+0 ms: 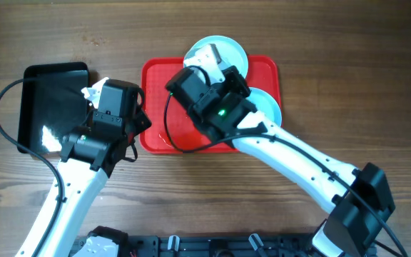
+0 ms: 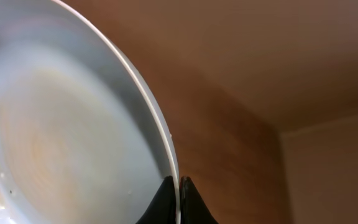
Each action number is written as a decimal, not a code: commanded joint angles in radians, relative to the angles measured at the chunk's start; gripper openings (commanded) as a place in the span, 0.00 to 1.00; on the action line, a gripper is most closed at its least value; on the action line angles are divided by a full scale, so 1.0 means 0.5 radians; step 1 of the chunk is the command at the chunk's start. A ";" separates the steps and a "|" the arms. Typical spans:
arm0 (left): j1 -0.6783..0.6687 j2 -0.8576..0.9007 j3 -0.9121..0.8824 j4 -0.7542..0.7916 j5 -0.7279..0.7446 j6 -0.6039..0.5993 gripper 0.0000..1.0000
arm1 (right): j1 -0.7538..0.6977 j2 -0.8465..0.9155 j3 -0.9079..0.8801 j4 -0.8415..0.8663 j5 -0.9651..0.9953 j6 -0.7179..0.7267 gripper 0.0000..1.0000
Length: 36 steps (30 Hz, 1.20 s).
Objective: Clean dirty plates on tray and stack at the side
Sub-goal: 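Lift the front-left plate with the right gripper toward the back plate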
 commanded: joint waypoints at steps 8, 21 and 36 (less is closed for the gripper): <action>0.011 0.018 0.024 -0.003 0.002 -0.050 0.04 | 0.056 -0.012 -0.018 0.010 0.271 0.093 0.04; 0.011 0.179 0.024 0.025 -0.005 -0.052 0.04 | 0.146 0.045 -0.019 -0.034 0.157 0.126 0.04; 0.011 0.194 0.024 0.002 -0.005 -0.153 0.04 | 0.127 0.052 -0.018 -0.173 -0.248 0.651 0.04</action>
